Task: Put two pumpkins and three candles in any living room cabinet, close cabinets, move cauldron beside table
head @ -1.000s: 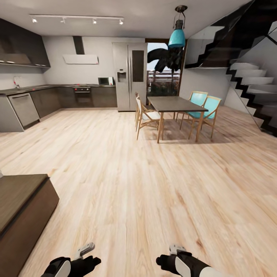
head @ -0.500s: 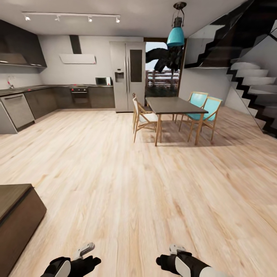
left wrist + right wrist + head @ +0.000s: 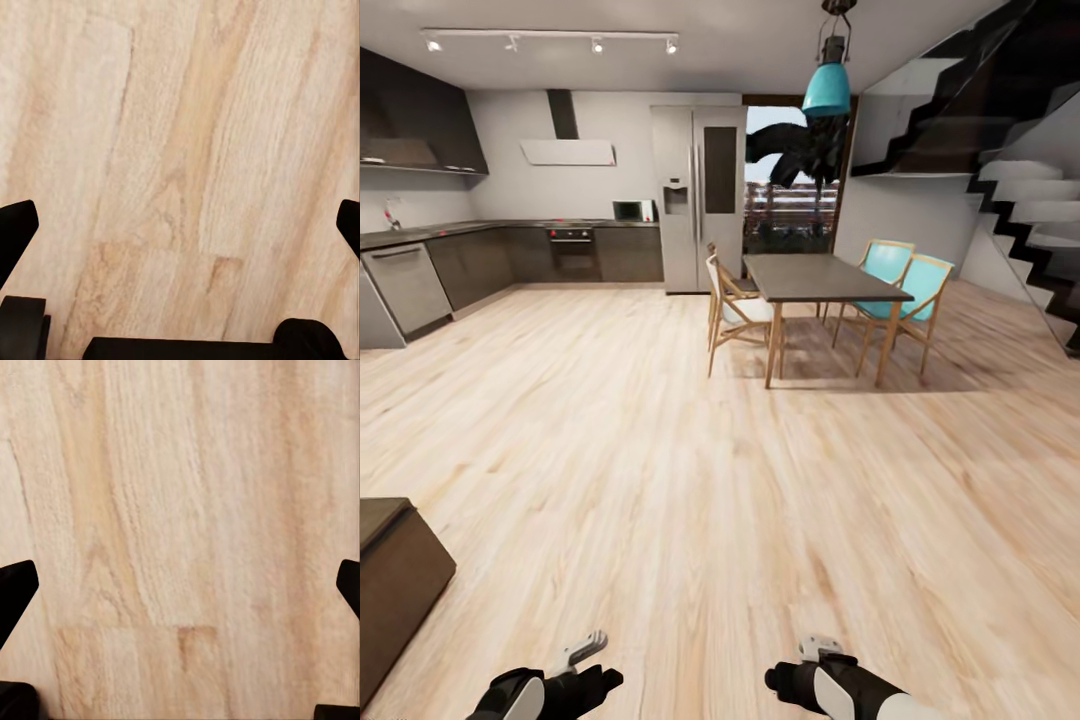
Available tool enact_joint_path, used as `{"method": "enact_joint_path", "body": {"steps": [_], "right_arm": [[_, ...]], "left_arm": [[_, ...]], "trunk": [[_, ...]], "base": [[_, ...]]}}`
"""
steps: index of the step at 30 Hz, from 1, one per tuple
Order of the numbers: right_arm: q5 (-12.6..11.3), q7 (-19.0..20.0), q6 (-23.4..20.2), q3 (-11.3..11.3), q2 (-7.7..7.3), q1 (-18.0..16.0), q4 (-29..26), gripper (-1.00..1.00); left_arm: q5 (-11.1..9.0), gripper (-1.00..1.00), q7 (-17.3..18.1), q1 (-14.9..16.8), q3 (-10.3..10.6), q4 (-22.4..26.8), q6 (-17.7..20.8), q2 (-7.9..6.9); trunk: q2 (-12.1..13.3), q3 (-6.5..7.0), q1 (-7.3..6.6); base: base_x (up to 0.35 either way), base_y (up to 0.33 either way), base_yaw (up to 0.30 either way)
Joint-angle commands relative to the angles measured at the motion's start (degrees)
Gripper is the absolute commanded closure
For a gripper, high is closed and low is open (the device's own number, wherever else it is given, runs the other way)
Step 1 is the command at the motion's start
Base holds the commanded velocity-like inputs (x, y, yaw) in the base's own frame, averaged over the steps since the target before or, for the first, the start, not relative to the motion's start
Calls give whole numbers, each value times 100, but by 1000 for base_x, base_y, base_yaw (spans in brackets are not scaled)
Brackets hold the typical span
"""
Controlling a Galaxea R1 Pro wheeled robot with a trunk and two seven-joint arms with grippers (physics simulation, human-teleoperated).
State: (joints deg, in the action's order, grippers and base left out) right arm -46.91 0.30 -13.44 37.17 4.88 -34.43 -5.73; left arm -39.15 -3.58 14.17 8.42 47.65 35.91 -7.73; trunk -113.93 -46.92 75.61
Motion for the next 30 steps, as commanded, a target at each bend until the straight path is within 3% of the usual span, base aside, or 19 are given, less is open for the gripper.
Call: {"method": "enact_joint_path", "body": {"steps": [1,11,22,30], "right_arm": [[-16,0,-19,27,4,-3,-6,-100],[-12,-20,-19,36,24,-3,-1,-100],[-23,-45,-43,29,-4,-3,2,-100],[-20,-56,-320,28,-4,-3,-6,-100]], "left_arm": [[-48,-100,-38,5,22,7,13,1],[-48,-100,-38,6,20,7,13,8],[-48,-100,-38,6,26,7,12,16],[-48,-100,-38,5,28,7,12,25]], "trunk": [[-2,-7,2],[-2,-29,2],[-2,-52,2],[-2,-72,2]], "base": [[274,-221,259],[121,-184,274],[2,-15,278],[0,0,278]]}}
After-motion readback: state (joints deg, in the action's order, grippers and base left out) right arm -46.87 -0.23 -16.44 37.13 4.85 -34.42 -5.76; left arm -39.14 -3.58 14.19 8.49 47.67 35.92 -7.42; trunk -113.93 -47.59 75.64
